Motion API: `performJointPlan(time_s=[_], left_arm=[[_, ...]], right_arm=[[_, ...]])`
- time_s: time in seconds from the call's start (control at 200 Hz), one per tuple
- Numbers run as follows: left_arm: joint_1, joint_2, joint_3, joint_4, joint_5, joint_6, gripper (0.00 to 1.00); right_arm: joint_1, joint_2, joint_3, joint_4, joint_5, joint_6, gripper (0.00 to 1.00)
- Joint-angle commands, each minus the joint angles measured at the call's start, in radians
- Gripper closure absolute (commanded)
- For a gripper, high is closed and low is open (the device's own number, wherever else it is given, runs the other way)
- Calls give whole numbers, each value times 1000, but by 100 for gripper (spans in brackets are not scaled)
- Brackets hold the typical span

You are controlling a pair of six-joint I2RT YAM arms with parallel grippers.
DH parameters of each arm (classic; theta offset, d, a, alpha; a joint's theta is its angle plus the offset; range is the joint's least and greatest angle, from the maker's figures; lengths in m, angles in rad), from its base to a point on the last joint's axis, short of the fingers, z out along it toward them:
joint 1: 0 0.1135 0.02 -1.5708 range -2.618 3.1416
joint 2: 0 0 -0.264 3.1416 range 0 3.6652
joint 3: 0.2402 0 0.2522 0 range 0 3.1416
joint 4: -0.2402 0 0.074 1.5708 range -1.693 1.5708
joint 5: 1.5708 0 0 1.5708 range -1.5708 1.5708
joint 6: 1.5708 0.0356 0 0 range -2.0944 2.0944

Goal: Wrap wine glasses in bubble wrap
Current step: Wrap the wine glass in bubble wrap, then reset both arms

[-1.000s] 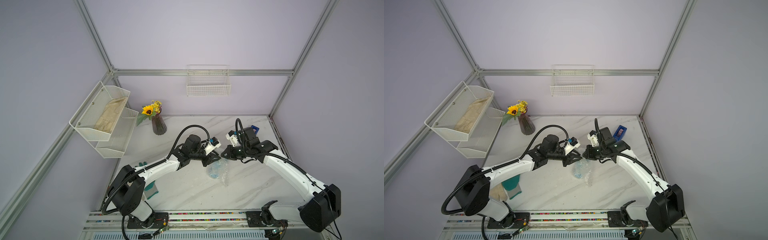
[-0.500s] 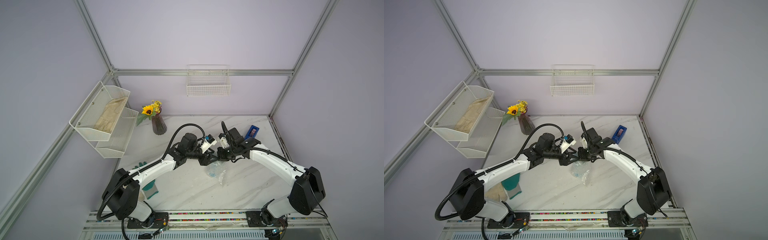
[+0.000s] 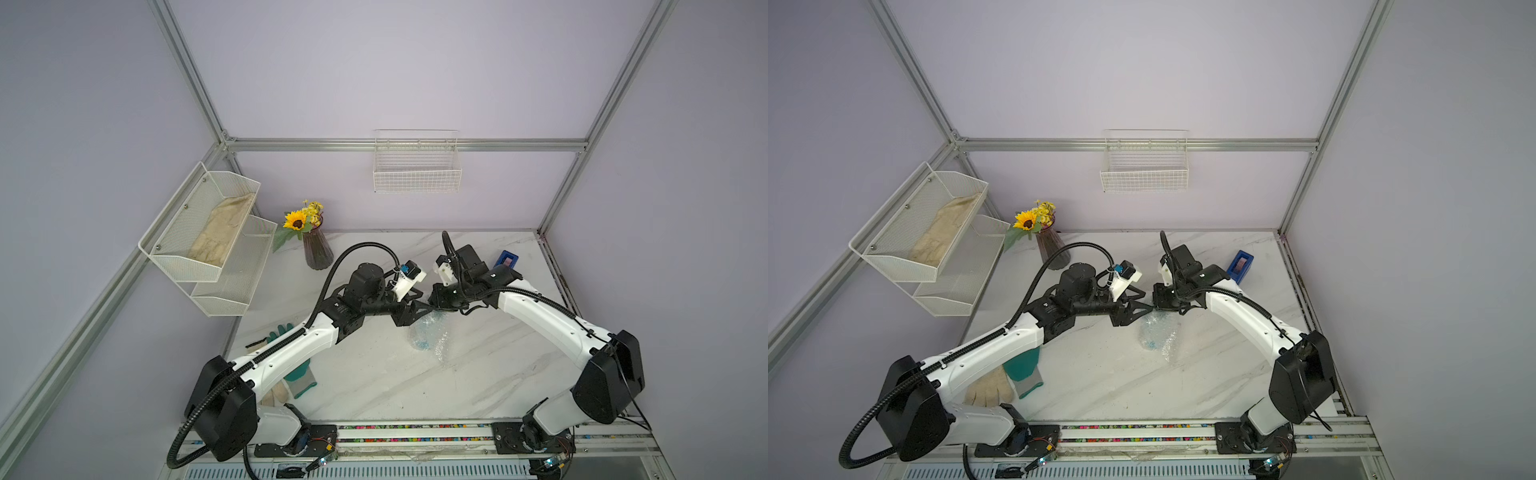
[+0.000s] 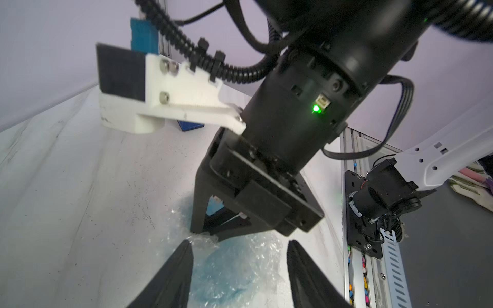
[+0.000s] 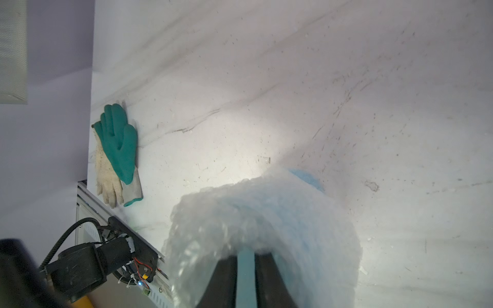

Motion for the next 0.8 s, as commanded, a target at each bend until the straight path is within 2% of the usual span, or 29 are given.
performJointPlan(time_s=[0.0,0.11,0.2,0.255,0.34,0.385,0.44,0.505,0.575,0.67,0.71,0.795], left_arm=[[11,-32,-33,22,-17,-22,43],[13,-40,-38,18,-24,-26,43],[17,-64,-48,13,-82,-46,43],[20,-88,-61,15,-160,-63,42],[27,-135,-77,25,-329,-84,33],[34,-160,-87,34,-442,-100,27],[42,-186,-101,43,-593,-125,17],[55,-211,-126,56,-768,-138,11],[73,-232,-165,91,-940,-140,1],[121,-261,-250,209,-1134,-87,0],[148,-268,-290,269,-1204,-64,0],[227,-277,-375,381,-1268,10,0]], right_arm=[[-6,-36,61,-51,17,-2,79],[-17,-41,93,-68,24,-2,79],[-29,-62,116,-74,22,-2,79],[-48,-87,127,-68,33,-6,79],[-115,-147,115,-39,110,-27,79],[-163,-189,82,9,151,-33,76],[-208,-250,18,93,226,-43,69],[-244,-315,-87,228,313,-66,60],[-264,-381,-225,395,443,-72,48],[-283,-477,-457,678,569,-111,31],[-288,-507,-559,805,631,-130,21],[-308,-531,-740,1042,706,-168,5]])
